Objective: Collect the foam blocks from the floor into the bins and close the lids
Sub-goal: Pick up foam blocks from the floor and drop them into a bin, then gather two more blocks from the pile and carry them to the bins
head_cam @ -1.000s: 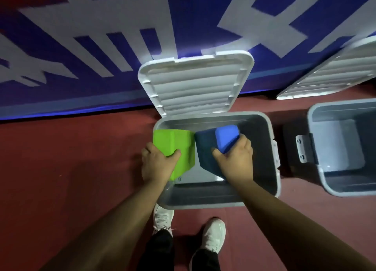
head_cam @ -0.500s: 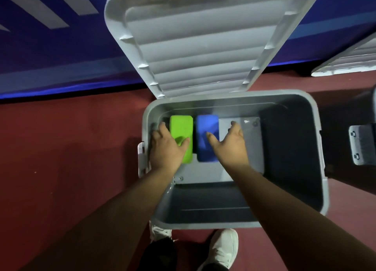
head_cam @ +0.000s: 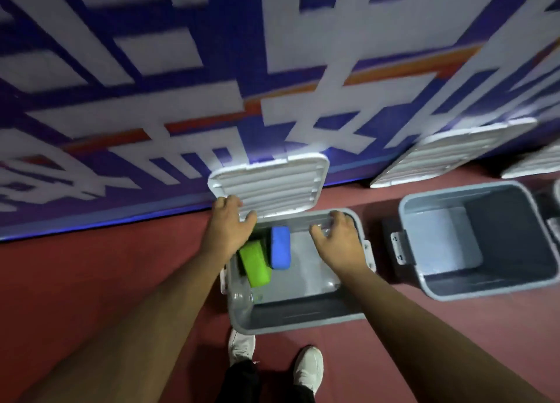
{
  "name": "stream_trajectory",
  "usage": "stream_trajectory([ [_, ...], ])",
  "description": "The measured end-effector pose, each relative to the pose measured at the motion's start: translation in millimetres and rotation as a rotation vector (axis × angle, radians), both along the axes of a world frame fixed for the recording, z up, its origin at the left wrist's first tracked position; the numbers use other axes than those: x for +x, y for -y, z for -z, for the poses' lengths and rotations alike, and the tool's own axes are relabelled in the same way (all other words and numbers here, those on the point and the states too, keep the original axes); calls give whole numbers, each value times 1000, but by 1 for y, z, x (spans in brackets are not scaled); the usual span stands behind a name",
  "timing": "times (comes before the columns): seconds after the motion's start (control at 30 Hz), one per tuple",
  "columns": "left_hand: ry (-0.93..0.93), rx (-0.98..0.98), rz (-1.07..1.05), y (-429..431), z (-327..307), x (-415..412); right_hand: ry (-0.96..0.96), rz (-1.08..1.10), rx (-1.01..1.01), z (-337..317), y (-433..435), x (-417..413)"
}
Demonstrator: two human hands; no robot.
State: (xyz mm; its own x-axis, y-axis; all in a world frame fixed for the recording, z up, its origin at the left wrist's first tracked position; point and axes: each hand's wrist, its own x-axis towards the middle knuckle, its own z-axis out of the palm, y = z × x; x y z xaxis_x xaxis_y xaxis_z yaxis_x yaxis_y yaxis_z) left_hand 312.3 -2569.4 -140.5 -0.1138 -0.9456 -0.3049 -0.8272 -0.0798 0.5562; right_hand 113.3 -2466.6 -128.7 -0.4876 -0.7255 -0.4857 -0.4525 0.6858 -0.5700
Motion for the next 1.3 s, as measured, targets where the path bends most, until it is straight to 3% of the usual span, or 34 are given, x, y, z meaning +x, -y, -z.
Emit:
stream_trajectory([
  [0.27,-69,-135,175,-20,-269,-30,-183,-19,-138,-257,-47,-26],
  [0.57,-231,-371,634,-67,-424,-52,-482,270,-283,-408,-157,-19],
  [0.8,-297,-488,974,-168,-447,-63,-574,704,-270,-428,-306,60],
  [1.17,-438,-194,1586,-492,-425,-80,-691,1414,-20,-410,-611,211],
  [1.3,-442,-120,1810,-636,-403,-61,-643,1618,58,-388,-716,268],
])
